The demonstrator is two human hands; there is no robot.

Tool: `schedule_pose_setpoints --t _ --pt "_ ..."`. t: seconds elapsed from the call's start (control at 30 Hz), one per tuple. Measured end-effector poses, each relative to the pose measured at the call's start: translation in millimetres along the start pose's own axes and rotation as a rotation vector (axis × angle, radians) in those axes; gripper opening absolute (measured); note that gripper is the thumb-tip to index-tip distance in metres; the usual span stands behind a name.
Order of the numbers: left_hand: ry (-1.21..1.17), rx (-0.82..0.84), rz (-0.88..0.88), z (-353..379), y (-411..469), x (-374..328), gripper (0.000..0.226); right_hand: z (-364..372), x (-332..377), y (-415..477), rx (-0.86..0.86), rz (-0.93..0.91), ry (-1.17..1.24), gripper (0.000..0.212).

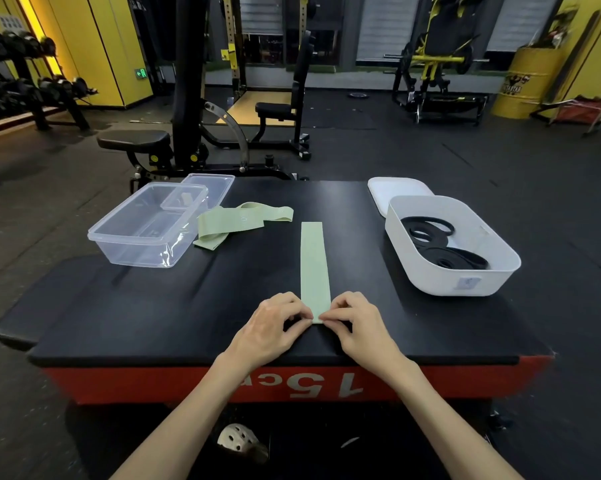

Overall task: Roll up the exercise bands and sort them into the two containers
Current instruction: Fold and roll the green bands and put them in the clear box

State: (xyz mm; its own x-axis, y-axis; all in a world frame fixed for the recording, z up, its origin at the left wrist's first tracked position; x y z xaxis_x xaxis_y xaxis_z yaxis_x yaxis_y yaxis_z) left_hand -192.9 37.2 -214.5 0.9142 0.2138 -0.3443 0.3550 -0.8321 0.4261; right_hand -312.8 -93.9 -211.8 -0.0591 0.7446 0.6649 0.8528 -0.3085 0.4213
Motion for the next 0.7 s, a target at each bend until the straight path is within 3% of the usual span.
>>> schedule_pose_setpoints --t 0.3,0.7 --pt "0.008 -0.025 -0.018 0.4 0.9 0.4 0.008 7.0 6.9 0.6 0.018 -0.093 -0.201 0.022" --pt "-0.026 0.019 -0.065 -2.5 1.2 -0.3 0.005 -1.1 5.0 4.4 0.080 0.059 -0.048 0.012"
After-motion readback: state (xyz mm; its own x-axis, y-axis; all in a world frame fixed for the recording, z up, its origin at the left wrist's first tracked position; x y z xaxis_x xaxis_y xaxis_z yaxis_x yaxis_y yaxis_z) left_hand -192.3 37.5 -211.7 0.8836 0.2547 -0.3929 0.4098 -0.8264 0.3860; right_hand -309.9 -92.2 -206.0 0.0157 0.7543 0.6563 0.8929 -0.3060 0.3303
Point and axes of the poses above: each hand's wrist, its own y-axis towards the middle knuckle, its own z-axis out of the palm, x = y × z, the point moved 3 cm from there along y, towards the middle knuckle, and after that the axes turned 12 degrees about y, right-handed, at the moved point
